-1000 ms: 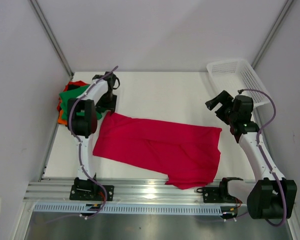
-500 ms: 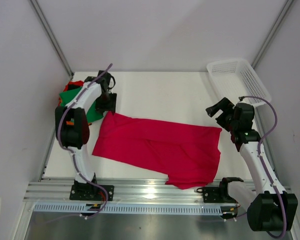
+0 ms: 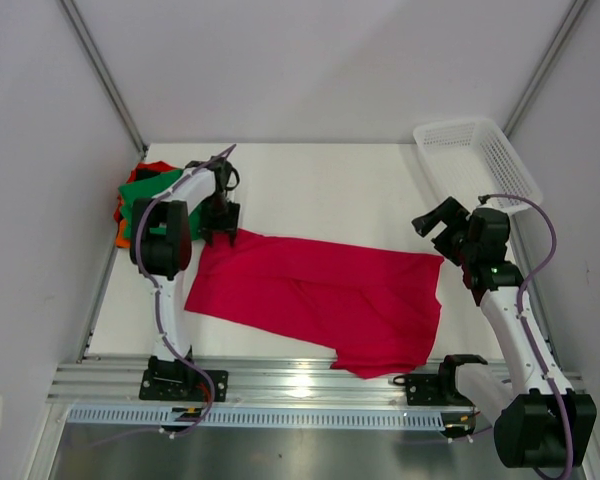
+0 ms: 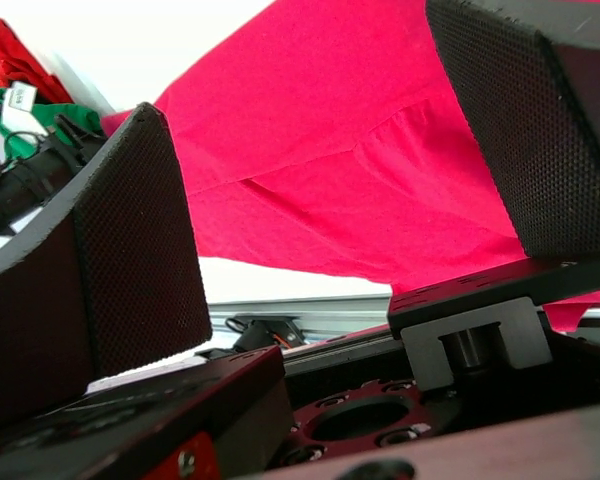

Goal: Fold and stack the t-shirts
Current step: Fold the flattened tshirt in 1/3 of the way

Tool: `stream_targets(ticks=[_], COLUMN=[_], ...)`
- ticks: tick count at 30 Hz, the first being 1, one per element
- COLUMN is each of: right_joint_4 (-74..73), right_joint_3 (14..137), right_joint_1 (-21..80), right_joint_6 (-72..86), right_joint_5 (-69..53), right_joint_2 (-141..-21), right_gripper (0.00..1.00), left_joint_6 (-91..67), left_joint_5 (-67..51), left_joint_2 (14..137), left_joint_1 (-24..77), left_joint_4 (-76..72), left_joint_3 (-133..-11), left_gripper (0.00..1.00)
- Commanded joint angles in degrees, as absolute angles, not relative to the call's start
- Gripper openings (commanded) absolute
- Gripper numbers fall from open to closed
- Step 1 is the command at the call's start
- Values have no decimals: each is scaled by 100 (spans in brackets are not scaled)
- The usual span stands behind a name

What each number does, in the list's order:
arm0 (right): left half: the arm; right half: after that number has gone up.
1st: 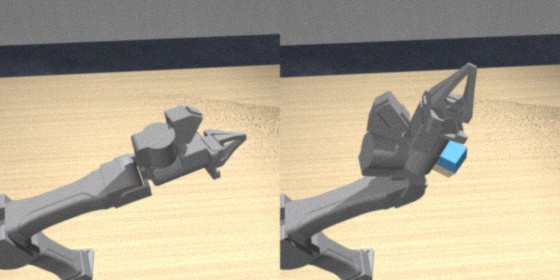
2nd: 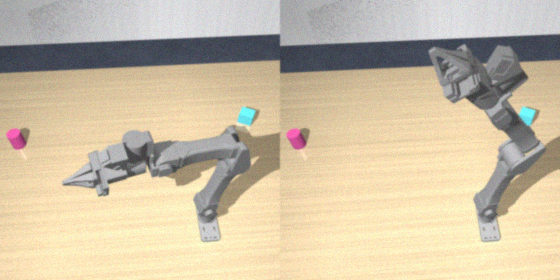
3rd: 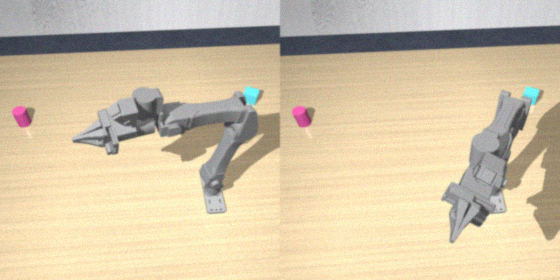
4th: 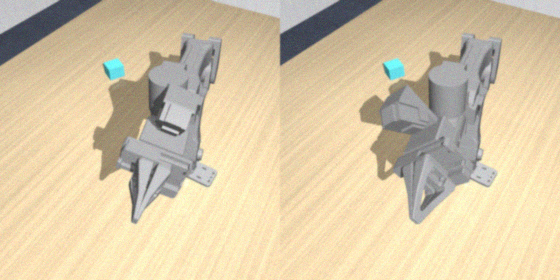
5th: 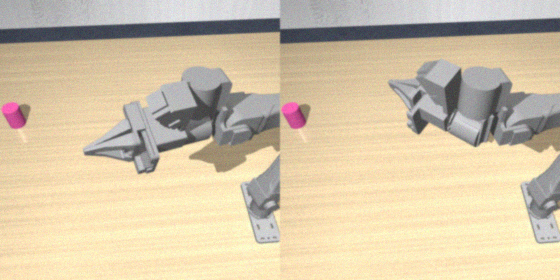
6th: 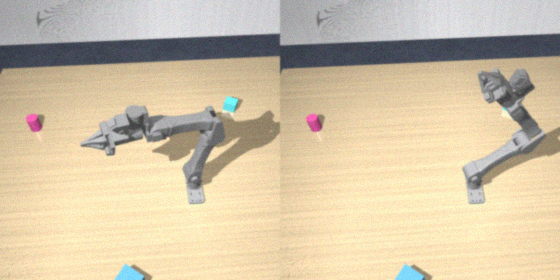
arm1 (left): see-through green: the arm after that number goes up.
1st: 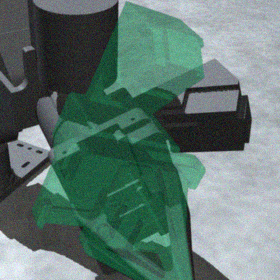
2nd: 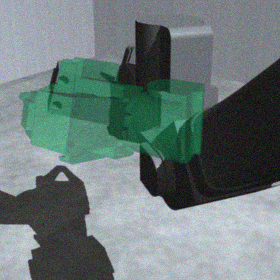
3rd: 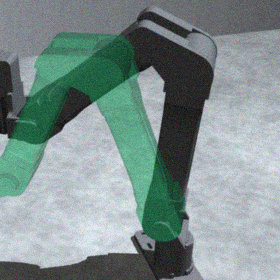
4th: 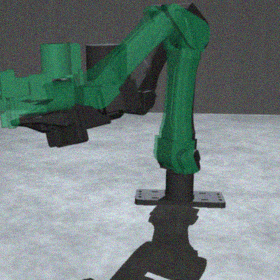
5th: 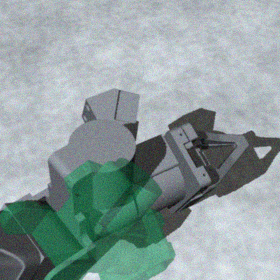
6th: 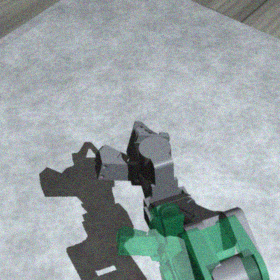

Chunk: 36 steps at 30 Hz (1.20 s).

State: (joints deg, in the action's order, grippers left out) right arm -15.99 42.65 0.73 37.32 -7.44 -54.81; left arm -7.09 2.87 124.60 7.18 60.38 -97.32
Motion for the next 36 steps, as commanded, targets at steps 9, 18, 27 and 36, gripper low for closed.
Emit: stream_targets(ticks=[9, 18, 27, 36], right_joint_4=[-1397, -1397, -1397, -1363], right_joint_3=[4342, 4447, 4561, 4448], right_joint_1=[53, -97, -105, -105], right_joint_6=[3656, 3639, 3507, 3586], right_joint_5=[-765, -703, -677, -834], right_joint_2=[-5581, -5634, -5608, -5406], right_gripper=[99, 99, 99, 99], left_joint_6=[-738, -694, -686, -790], left_joint_5=[343, 606, 774, 861], left_joint_2=[12981, 13174, 13394, 13140], left_joint_1=[747, 721, 659, 633], left_joint_4=[6100, 6222, 6161, 6249], left_joint_3=[-10159, -10608, -11153, -11092], left_gripper=[57, 58, 59, 58])
